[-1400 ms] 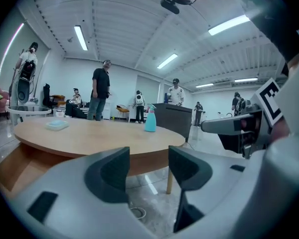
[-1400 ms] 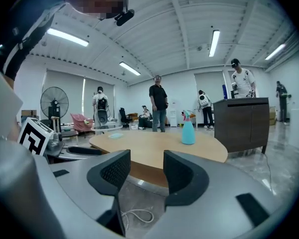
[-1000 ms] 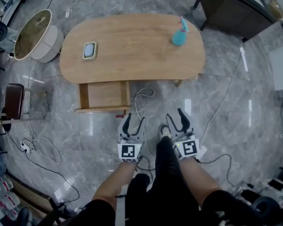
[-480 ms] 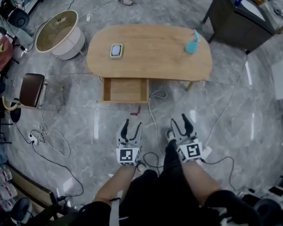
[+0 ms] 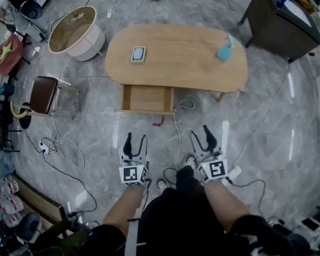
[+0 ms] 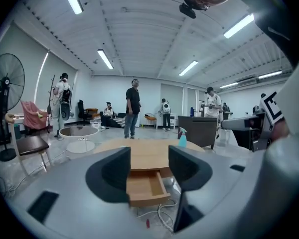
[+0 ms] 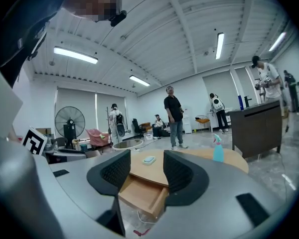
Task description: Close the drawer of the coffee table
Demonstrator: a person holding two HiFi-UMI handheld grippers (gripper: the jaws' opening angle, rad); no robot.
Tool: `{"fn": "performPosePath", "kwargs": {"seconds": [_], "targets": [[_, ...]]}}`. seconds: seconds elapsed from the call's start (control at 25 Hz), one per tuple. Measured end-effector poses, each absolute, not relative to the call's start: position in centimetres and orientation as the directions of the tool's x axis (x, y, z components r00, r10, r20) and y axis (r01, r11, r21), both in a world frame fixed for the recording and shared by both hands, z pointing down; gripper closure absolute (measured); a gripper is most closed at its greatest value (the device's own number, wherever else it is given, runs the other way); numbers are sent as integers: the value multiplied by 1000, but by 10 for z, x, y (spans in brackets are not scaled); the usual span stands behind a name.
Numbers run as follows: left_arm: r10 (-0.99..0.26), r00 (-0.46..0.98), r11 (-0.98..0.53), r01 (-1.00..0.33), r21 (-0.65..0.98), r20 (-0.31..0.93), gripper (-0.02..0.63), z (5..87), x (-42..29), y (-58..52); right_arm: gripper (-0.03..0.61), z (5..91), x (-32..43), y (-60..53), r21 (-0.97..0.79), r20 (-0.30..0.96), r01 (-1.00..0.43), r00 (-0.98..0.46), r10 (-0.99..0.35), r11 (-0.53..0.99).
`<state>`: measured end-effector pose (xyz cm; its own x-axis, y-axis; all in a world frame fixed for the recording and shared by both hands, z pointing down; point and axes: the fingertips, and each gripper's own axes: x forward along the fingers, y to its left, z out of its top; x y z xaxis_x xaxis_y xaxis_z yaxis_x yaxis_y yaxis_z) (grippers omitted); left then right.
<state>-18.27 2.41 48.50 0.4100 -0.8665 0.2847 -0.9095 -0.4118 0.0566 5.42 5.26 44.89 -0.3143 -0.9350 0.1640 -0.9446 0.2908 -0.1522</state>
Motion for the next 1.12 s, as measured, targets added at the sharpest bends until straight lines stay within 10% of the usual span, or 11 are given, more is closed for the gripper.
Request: {"fn": "performPosePath", "kwargs": {"seconds": [1.12], "targets": [[-942, 189, -212, -976, -56, 277, 387, 449, -225, -27, 377, 423, 43, -19, -246, 77, -877, -441, -894, 412]]}}
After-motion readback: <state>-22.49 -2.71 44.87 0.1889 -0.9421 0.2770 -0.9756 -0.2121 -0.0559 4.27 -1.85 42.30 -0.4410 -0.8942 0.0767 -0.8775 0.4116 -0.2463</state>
